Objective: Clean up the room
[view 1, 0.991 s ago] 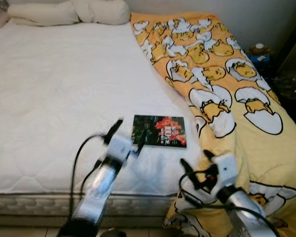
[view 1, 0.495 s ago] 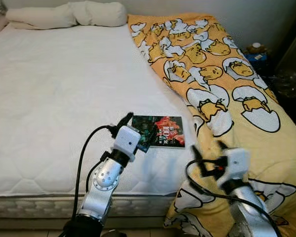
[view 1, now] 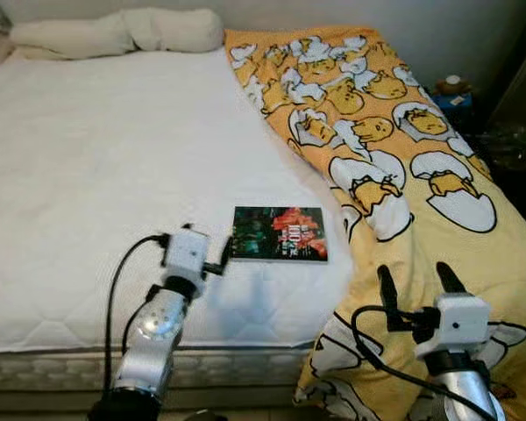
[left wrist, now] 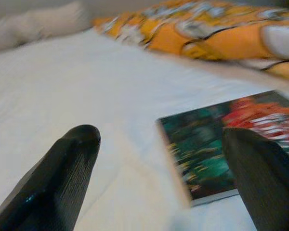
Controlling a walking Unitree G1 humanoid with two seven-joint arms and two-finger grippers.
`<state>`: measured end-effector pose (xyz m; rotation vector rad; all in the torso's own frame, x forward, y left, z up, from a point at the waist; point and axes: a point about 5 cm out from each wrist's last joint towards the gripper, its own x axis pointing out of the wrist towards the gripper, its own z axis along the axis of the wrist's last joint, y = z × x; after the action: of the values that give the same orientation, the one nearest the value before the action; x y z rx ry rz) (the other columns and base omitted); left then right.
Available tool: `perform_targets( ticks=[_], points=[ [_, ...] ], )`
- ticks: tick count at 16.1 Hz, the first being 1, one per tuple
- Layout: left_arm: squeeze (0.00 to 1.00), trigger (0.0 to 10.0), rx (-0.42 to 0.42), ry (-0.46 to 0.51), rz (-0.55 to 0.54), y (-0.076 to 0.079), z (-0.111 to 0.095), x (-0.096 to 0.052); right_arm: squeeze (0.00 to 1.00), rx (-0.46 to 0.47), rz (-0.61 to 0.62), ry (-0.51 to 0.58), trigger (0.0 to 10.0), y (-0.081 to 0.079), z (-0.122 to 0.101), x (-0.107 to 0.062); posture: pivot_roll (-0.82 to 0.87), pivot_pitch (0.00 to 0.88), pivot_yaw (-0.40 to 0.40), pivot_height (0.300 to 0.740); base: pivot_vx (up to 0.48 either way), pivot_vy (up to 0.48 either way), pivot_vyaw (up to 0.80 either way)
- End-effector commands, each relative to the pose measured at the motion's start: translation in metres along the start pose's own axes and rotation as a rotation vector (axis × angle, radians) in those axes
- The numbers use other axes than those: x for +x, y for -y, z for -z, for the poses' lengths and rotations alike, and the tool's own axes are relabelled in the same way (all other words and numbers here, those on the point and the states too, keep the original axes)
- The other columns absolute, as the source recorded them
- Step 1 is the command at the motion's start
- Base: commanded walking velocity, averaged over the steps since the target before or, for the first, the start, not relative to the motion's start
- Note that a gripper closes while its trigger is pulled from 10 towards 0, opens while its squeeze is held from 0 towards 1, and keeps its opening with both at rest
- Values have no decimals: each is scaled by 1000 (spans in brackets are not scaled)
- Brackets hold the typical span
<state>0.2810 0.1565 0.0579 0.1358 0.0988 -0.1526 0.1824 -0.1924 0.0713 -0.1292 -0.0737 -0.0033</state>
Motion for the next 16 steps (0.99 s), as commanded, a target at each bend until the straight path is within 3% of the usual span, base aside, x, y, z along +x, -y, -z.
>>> perform_targets(
  ticks=[1, 3, 4, 8, 16],
  points=[
    [0, 10000, -56, -38, -78, -16, 3, 1, 157, -37, 24, 15, 10000, 5, -2, -4, -161, 4, 60, 736, 0, 0, 0],
    [0, 10000, -48, 27, -58, -15, -5, -3, 153, -34, 39, 12, 10000, -6, 5, 11, -158, 0, 63, 736, 0, 0, 0],
    [0, 10000, 0, 80, -7, -4, -14, -1, 149, -21, 49, 22, 10000, -15, 5, 15, -156, 0, 63, 736, 0, 0, 0],
    [0, 10000, 39, 208, 74, 18, -39, 1, 145, -38, 59, 47, 10000, -7, 1, 25, -147, 0, 60, 736, 208, 0, 0],
    [0, 10000, 26, 241, 104, 33, -44, -1, 145, -54, 35, 60, 10000, -6, 4, 40, -140, 0, 50, 736, 458, 0, 0]
  ],
)
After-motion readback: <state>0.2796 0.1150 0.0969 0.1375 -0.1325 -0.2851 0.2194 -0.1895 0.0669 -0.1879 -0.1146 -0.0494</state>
